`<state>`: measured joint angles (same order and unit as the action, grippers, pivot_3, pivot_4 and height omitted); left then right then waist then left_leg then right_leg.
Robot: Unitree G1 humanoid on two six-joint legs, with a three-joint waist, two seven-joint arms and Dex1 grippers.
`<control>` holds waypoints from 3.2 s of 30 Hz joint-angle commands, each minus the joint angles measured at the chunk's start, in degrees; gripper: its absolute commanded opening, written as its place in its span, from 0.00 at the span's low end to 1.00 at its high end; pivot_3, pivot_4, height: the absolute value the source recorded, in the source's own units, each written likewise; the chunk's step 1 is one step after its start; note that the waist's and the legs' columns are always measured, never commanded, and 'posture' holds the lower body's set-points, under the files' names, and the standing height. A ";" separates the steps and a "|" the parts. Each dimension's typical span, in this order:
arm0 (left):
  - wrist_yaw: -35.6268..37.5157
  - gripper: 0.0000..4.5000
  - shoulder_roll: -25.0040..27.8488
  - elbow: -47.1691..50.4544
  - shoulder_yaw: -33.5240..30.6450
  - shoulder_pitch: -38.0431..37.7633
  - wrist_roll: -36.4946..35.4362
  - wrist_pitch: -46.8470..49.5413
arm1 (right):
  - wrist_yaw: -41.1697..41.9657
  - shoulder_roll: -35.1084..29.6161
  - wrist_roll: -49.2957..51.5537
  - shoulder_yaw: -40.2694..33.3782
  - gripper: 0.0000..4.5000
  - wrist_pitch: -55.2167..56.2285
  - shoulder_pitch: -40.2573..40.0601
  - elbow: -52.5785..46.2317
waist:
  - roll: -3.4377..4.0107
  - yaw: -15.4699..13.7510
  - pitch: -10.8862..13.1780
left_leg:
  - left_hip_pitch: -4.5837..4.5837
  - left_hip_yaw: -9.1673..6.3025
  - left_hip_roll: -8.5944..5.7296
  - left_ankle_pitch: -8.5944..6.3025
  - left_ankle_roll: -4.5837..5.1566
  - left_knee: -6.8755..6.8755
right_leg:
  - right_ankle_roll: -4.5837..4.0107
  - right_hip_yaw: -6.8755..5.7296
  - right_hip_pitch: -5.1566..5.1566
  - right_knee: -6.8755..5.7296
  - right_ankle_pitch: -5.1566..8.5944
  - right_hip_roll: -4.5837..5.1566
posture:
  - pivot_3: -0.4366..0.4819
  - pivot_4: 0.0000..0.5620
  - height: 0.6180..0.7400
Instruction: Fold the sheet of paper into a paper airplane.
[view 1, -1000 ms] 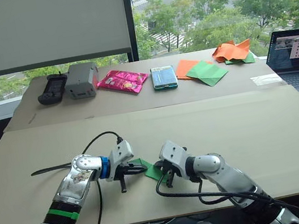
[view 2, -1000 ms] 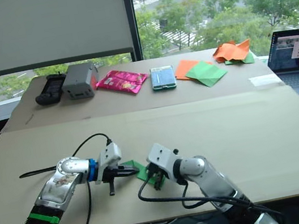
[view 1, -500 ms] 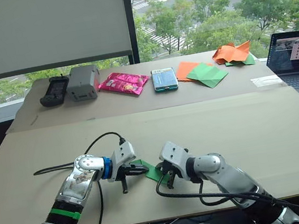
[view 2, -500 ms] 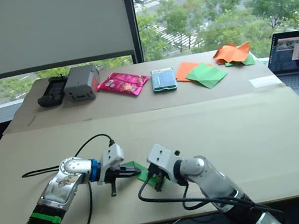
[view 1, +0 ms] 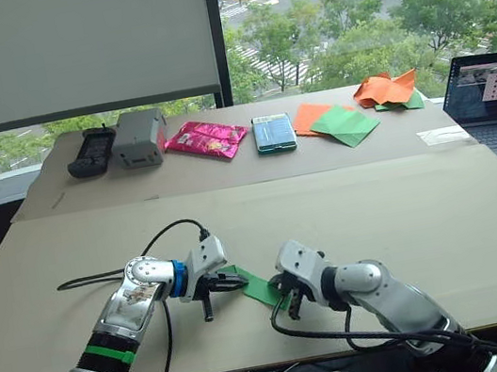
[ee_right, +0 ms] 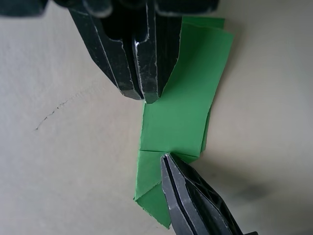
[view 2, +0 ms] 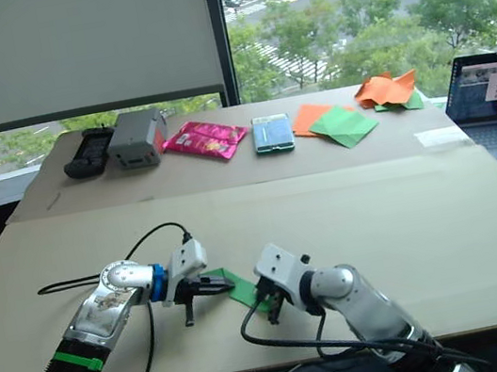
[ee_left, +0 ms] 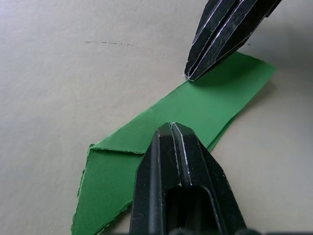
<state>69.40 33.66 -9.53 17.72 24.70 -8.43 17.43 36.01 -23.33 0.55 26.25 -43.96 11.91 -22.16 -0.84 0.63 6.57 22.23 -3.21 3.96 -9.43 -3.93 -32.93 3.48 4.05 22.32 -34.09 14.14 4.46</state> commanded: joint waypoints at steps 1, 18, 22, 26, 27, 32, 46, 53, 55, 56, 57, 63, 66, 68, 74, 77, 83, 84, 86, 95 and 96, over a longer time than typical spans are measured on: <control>0.17 0.00 0.04 -1.17 1.83 -0.64 1.85 0.30 | 0.18 -3.25 -0.30 0.77 0.00 -4.51 -3.69 1.58 | 0.00 -0.07 -0.02 | 0.00 0.00 0.00 0.00 0.00 0.00 | 0.00 0.00 0.00 0.01 0.00 0.00 | 0.48 0.27 0.82; 0.49 0.00 0.02 -2.62 2.16 -0.12 2.14 -0.83 | 0.42 -11.21 2.62 -2.41 0.00 -7.62 -8.84 -6.51 | -0.20 -0.19 0.02 | 0.01 0.03 -0.04 -0.02 -0.04 -0.01 | 0.02 -0.04 0.01 0.11 0.05 0.12 | 0.48 0.27 0.82; 0.60 0.00 -0.11 -3.02 2.22 0.12 2.18 -1.13 | -0.96 -8.54 4.83 -6.14 0.00 -5.85 -7.00 -9.49 | -0.25 -0.16 0.06 | 0.01 0.04 -0.05 -0.03 -0.05 -0.01 | 0.02 -0.06 0.03 0.13 0.05 0.16 | 0.48 0.27 0.82; 0.75 0.00 -0.09 -3.35 2.18 0.24 2.24 -1.36 | -1.06 -4.67 7.96 -10.06 0.00 -2.33 -4.59 -11.54 | -0.22 0.04 0.19 | 0.09 0.03 -0.05 -0.03 -0.05 0.00 | 0.02 -0.07 0.16 0.11 0.05 0.15 | 0.48 0.27 0.82; 0.77 0.00 -0.10 -3.32 2.17 0.23 2.21 -1.36 | -1.11 -3.71 8.59 -10.42 0.00 -1.33 -4.25 -12.20 | -0.20 0.06 0.21 | 0.15 0.03 -0.05 -0.03 -0.05 0.01 | 0.02 -0.07 0.25 0.12 0.05 0.16 | 0.48 0.27 0.82; 0.74 0.00 -0.16 -3.26 2.13 0.25 2.17 -1.33 | -1.74 -0.36 7.27 -5.11 0.00 2.98 -3.15 -11.14 | -0.18 0.13 0.21 | 0.15 0.01 -0.03 -0.03 -0.04 0.02 | 0.02 -0.06 0.27 0.08 0.05 0.10 | 0.48 0.27 0.82; 0.99 0.00 -0.44 -0.59 0.49 1.67 -0.28 1.87 | -1.99 -1.33 1.90 2.71 0.00 -0.05 -1.65 1.83 | -0.15 0.25 0.20 | 0.07 0.00 0.00 -0.03 -0.04 0.05 | 0.02 -0.05 0.28 0.03 0.05 0.05 | 0.48 0.27 0.82; 1.31 0.00 -2.10 -2.25 0.80 4.75 -0.42 2.84 | -1.90 -1.44 2.01 3.92 0.00 -2.22 -1.47 1.49 | -0.19 0.21 0.21 | 0.10 0.01 -0.01 -0.03 -0.04 0.04 | 0.02 -0.05 0.28 0.05 0.05 0.06 | 0.48 0.27 0.82; 1.31 0.00 -2.94 -2.89 1.15 5.26 -0.33 2.63 | -1.88 -1.42 2.08 4.17 0.00 -2.49 -1.39 1.44 | -0.19 0.27 0.21 | 0.09 0.01 -0.01 -0.03 -0.04 0.04 | 0.02 -0.05 0.28 0.05 0.05 0.05 | 0.48 0.27 0.82; 1.22 0.00 -3.37 -3.50 1.33 5.68 -0.11 2.43 | -1.93 -1.41 2.07 4.23 0.00 -2.65 -1.30 1.48 | -0.19 0.27 0.21 | 0.09 0.00 -0.01 -0.03 -0.04 0.04 | 0.02 -0.05 0.28 0.05 0.05 0.05 | 0.48 0.27 0.82; 1.16 0.00 -3.67 -3.96 1.43 5.99 0.06 2.28 | -1.98 -1.41 2.05 4.27 0.00 -2.74 -1.23 1.50 | -0.19 0.27 0.21 | 0.09 0.01 -0.01 -0.02 -0.04 0.04 | 0.02 -0.05 0.28 0.04 0.05 0.05 | 0.48 0.27 0.82; 2.17 0.00 -3.21 -8.01 3.59 6.11 3.47 -1.69 | -2.26 -1.35 2.28 4.01 0.00 -3.51 -0.95 0.97 | -0.16 0.28 0.19 | 0.09 -0.01 -0.01 -0.02 -0.03 0.04 | 0.02 -0.04 0.28 0.04 0.05 0.02 | 0.48 0.27 0.82; 2.63 0.00 -2.28 -10.15 4.04 5.68 4.77 -3.87 | -2.33 -1.57 2.33 3.90 0.00 -4.10 -0.98 0.52 | -0.17 0.29 0.17 | 0.08 -0.01 -0.01 -0.02 -0.03 0.04 | 0.02 -0.04 0.27 0.04 0.05 0.02 | 0.48 0.27 0.82; 2.82 0.00 -1.80 -11.03 4.15 5.40 5.22 -4.91 | -2.31 -1.65 2.44 3.91 0.00 -4.57 -1.13 0.29 | -0.17 0.30 0.14 | 0.08 -0.01 -0.01 -0.02 -0.03 0.04 | 0.02 -0.04 0.27 0.04 0.05 0.03 | 0.48 0.27 0.82; 2.20 0.00 -1.38 -14.88 3.29 5.80 5.68 -6.22 | -2.21 -1.85 2.53 3.98 0.00 -5.37 -1.49 -0.16 | -0.17 0.40 0.00 | 0.05 -0.01 0.00 -0.02 -0.03 0.05 | 0.02 -0.04 0.27 0.03 0.05 0.03 | 0.48 0.27 0.82; 2.16 0.00 -0.68 -16.17 2.93 5.43 5.87 -7.28 | -2.13 -2.03 2.46 4.04 0.00 -5.58 -1.44 -0.27 | -0.16 0.45 -0.04 | 0.03 -0.01 0.00 -0.03 -0.04 0.05 | 0.02 -0.04 0.26 0.04 0.05 0.03 | 0.48 0.27 0.82; 1.80 0.00 0.66 -17.93 1.94 4.73 6.04 -8.54 | -2.07 -2.45 2.49 4.18 0.00 -5.83 -1.45 -0.55 | -0.14 0.67 -0.16 | -0.02 -0.01 0.01 -0.03 -0.04 0.06 | 0.02 -0.04 0.26 0.03 0.05 0.03 | 0.48 0.27 0.82; 1.81 0.00 0.81 -18.10 1.84 4.67 6.03 -8.66 | -2.04 -2.51 2.51 4.20 0.00 -5.83 -1.47 -0.59 | -0.15 0.68 -0.17 | -0.03 -0.01 0.01 -0.03 -0.04 0.06 | 0.02 -0.04 0.26 0.03 0.05 0.03 | 0.48 0.27 0.82; 1.70 0.00 1.17 -18.41 1.62 4.50 6.05 -8.86 | -1.92 -2.71 2.54 4.19 0.00 -5.81 -1.51 -0.63 | -0.15 0.69 -0.17 | -0.03 -0.01 0.01 -0.03 -0.04 0.07 | 0.02 -0.04 0.26 0.03 0.05 0.03 | 0.48 0.27 0.82; 1.20 0.00 2.29 -20.03 0.74 3.91 6.51 -9.97 | -1.68 -3.09 2.52 4.35 0.00 -5.68 -1.30 -0.56 | -0.15 0.80 -0.21 | -0.06 -0.01 0.02 -0.03 -0.04 0.09 | 0.01 -0.04 0.26 0.03 0.05 0.04 | 0.48 0.27 0.82; 1.17 0.00 2.34 -20.09 0.66 3.92 6.47 -10.00 | -1.67 -3.13 2.52 4.37 0.00 -5.66 -1.29 -0.56 | -0.16 0.81 -0.22 | -0.08 -0.01 0.02 -0.03 -0.04 0.09 | 0.01 -0.04 0.26 0.03 0.05 0.05 | 0.48 0.27 0.82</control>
<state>71.27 34.07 -25.51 16.81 31.00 -6.20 6.20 33.83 -24.64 3.52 29.38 -46.37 12.16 -25.28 -0.99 1.44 6.35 22.14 -3.21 3.97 -9.46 -3.97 -32.84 3.49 4.01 22.58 -34.06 14.19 4.51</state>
